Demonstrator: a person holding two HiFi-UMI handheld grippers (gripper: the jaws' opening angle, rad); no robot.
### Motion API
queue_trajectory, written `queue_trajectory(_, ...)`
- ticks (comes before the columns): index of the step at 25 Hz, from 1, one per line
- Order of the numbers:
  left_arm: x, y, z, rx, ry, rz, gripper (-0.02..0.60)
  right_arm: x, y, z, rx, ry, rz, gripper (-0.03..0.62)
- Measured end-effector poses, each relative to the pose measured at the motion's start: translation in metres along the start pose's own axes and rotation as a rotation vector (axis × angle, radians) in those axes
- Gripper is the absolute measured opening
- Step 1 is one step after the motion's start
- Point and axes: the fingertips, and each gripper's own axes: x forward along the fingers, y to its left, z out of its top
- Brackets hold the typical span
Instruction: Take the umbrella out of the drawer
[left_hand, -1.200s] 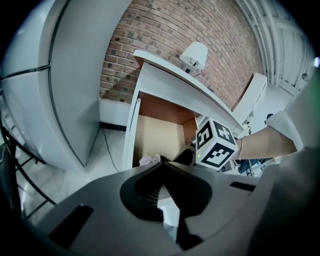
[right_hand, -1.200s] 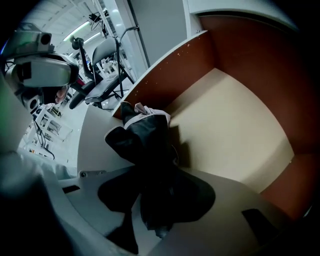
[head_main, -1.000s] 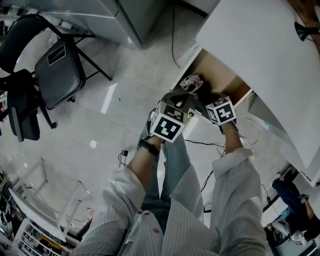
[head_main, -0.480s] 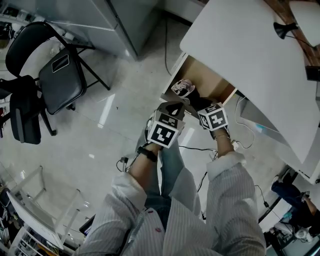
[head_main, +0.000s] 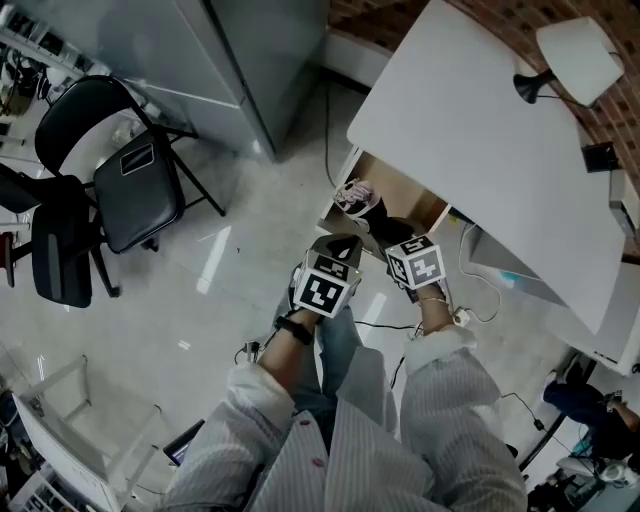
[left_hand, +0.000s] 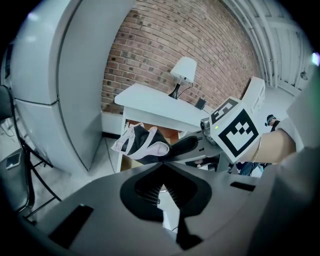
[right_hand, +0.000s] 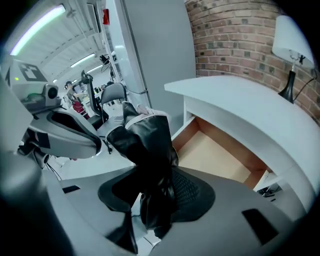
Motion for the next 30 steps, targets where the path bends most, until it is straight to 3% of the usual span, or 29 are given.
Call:
queue_trajectory(8, -0.028, 0.006, 0.037, 0.063, -0.035, 0.010, 0.009, -0.046, 0.013, 0.060, 0.040, -0.141, -0.016, 0.192)
queue_trajectory(12, -0.046, -0.007, 0.049, 0.083, -0.028, -0.007, 0.009, -0.080, 0.020, 0.084, 0.064, -0.228, -0.032, 0.192)
queue_trajectory(18, -0.072, -0.030, 0.095, 0.129, -0.090, -0.030, 0.009, -0.138, 0.023, 0.116, 0.092, -0.368, -0.066, 0.192)
queue_trajectory(30, -0.100, -0.079, 0.172, 0.205, -0.212, -0.145, 0.009, -0.252, 0.026, 0.163, 0.140, -0.613, -0.149, 0.192)
